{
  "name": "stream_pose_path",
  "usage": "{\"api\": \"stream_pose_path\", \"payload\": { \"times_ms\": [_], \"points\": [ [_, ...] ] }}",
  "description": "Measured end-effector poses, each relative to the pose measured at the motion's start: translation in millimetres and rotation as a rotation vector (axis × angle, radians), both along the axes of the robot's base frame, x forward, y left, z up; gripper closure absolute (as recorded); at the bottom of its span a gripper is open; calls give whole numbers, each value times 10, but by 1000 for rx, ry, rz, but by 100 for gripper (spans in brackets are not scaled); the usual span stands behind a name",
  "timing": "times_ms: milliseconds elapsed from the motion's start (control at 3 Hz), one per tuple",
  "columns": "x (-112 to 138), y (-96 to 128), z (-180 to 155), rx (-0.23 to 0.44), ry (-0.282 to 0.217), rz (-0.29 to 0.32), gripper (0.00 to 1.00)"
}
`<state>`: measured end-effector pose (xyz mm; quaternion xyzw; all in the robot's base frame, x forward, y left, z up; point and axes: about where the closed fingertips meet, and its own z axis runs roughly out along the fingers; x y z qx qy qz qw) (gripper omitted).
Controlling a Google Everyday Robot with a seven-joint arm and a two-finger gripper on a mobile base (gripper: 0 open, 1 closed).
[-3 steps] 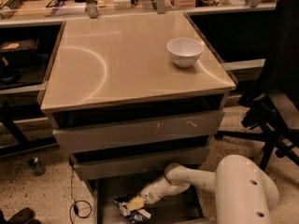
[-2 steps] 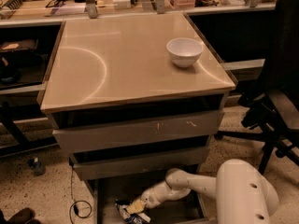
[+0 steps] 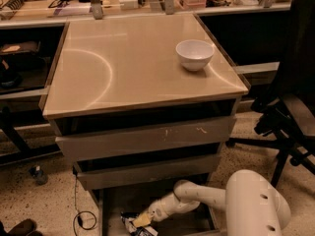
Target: Place blue chip bag into bottom drawer
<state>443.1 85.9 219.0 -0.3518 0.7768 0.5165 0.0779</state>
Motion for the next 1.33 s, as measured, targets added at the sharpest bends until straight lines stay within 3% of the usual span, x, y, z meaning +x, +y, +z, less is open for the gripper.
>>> {"api": "stream_pose_path", "payload": {
  "times_ms": [1000,1333],
  "points": [
    [-1,1,0,0,0,0,11],
    [-1,1,0,0,0,0,0]
  ]
}}
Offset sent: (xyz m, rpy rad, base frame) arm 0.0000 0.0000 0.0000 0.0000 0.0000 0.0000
